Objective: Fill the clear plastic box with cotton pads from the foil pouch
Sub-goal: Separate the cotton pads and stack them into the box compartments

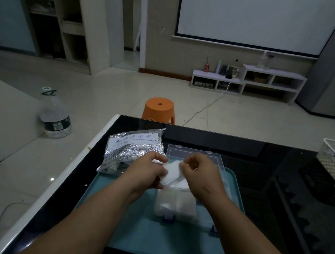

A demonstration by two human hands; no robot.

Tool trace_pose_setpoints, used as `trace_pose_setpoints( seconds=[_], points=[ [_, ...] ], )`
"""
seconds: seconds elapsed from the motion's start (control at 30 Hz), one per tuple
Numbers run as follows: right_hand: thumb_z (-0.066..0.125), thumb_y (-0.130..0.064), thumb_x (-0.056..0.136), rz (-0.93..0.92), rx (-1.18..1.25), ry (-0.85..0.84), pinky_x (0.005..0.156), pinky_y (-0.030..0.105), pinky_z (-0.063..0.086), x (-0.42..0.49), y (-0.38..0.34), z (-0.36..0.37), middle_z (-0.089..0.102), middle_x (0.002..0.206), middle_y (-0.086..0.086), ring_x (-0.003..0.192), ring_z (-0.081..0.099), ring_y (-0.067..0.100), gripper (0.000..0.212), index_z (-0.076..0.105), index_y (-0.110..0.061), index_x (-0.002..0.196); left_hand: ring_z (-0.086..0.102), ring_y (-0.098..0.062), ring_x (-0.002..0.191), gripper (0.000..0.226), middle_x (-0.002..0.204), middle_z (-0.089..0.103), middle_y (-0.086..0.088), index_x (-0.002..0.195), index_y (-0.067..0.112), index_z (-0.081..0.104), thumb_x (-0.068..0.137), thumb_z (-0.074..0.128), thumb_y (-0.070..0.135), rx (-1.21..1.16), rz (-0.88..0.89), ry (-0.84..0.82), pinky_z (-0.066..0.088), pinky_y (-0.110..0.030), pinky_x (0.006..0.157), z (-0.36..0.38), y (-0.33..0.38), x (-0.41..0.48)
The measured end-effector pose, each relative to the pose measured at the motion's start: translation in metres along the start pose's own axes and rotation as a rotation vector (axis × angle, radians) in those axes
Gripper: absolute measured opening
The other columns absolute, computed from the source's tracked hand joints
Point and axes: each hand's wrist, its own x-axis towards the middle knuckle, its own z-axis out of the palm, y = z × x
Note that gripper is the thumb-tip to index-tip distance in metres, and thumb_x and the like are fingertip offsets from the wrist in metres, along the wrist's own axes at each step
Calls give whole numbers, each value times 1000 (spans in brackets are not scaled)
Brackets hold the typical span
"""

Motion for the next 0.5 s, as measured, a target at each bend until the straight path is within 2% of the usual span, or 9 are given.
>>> trace_pose_setpoints(
  seconds=[0.07,0.1,0.2,0.37,0.5],
  points=[
    [63,-30,90,104,126,-7,65,28,45,2,1,-5,59,92,1,79,55,15,16,53,-19,96,42,-13,47,24,65,52,-9,94,14,53,84,54,-8,29,44,55,35,-23,45,2,-1,2],
    [65,-29,89,174,217,-54,67,31,47,2,1,-8,60,94,6,79,56,18,20,51,-16,95,42,-12,44,25,65,52,-8,90,15,50,84,55,-9,20,55,64,34,-23,45,3,-2,2],
    [67,-23,89,313,395,-223,69,33,55,-2,-2,-11,66,95,12,81,65,22,19,53,-10,93,52,-14,48,27,75,57,-10,85,14,47,83,59,-10,2,65,59,41,-26,48,6,-2,3],
    [64,-1,86,277,286,-153,62,29,55,-2,1,-14,65,90,12,73,63,21,11,55,-9,86,61,-22,56,18,70,58,-11,81,8,53,83,61,-8,80,72,1,53,-28,51,17,-3,3],
    [60,-1,88,282,105,-255,70,32,57,0,9,-20,65,90,9,73,61,19,13,61,-14,85,61,-21,67,14,77,66,-9,81,11,64,82,66,-2,236,173,-1,58,-43,72,20,-15,6]
  ],
)
